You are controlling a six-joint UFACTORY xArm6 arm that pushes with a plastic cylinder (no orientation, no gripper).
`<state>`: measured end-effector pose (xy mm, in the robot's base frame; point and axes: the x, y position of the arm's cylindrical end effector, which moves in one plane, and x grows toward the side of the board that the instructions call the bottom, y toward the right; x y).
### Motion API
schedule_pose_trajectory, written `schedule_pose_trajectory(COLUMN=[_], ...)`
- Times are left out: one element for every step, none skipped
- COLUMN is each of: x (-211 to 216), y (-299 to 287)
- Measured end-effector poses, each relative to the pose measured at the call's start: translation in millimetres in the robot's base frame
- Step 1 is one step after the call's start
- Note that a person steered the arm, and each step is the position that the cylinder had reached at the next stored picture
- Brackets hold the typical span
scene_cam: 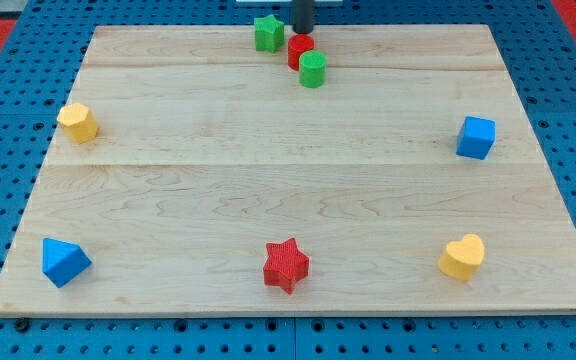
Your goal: Push the blue cube towards green circle
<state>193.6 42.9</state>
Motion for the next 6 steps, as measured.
schedule_pose_trajectory(x=[27.9,81.0,128.4,187.9,234.4,238.7], y=[62.4,107.4,183.9,248.5,245.6,203.4])
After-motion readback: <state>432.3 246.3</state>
